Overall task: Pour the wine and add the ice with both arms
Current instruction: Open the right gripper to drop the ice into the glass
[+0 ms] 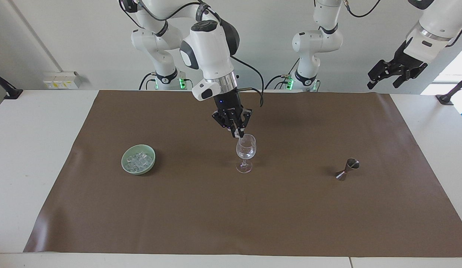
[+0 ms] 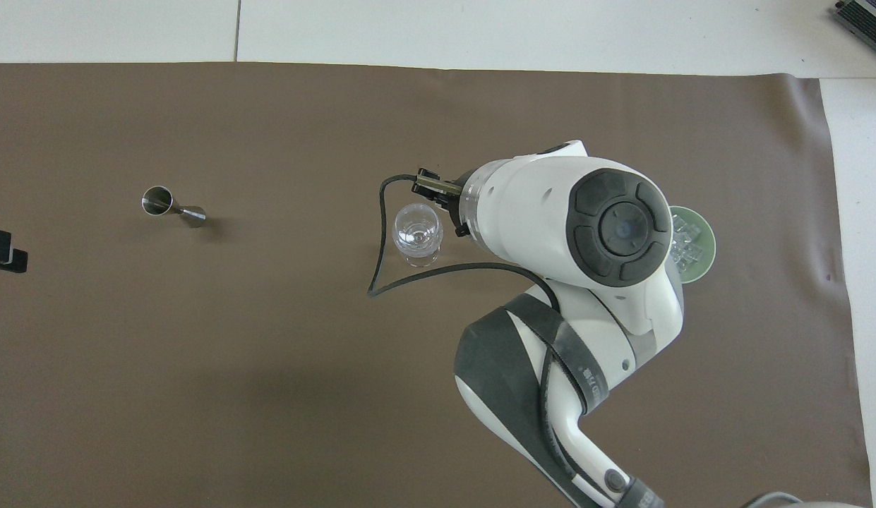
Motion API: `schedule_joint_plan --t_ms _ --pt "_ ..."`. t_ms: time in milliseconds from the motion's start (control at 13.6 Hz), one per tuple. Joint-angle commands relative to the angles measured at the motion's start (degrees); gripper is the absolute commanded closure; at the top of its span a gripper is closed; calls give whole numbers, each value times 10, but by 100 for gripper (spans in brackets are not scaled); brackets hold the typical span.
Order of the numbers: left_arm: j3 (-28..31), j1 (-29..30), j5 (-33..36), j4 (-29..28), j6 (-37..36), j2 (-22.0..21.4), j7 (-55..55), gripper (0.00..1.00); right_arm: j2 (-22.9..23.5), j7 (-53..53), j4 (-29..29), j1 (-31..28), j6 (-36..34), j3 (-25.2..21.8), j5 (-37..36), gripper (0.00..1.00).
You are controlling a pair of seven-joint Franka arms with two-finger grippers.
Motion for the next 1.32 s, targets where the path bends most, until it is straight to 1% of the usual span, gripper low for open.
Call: schedule_joint_plan --t_ms 0,74,441,735,1176,1250 --pt "-2 0 12 -12 -5 -11 -7 0 42 63 33 6 6 20 -70 100" --pt "-3 0 12 -12 -5 -11 -7 0 46 71 33 6 10 22 -83 100" --pt "-2 0 12 -12 -5 -11 -7 0 54 78 25 10 33 28 -89 100" --pt "-2 0 12 -12 -5 -11 -6 0 50 76 -5 9 33 28 -89 100" --pt "-2 0 12 -12 -5 -11 -7 0 50 77 -3 9 31 28 -89 100" --pt "-2 0 12 -12 -5 -11 -7 0 50 77 -3 9 30 28 -89 93"
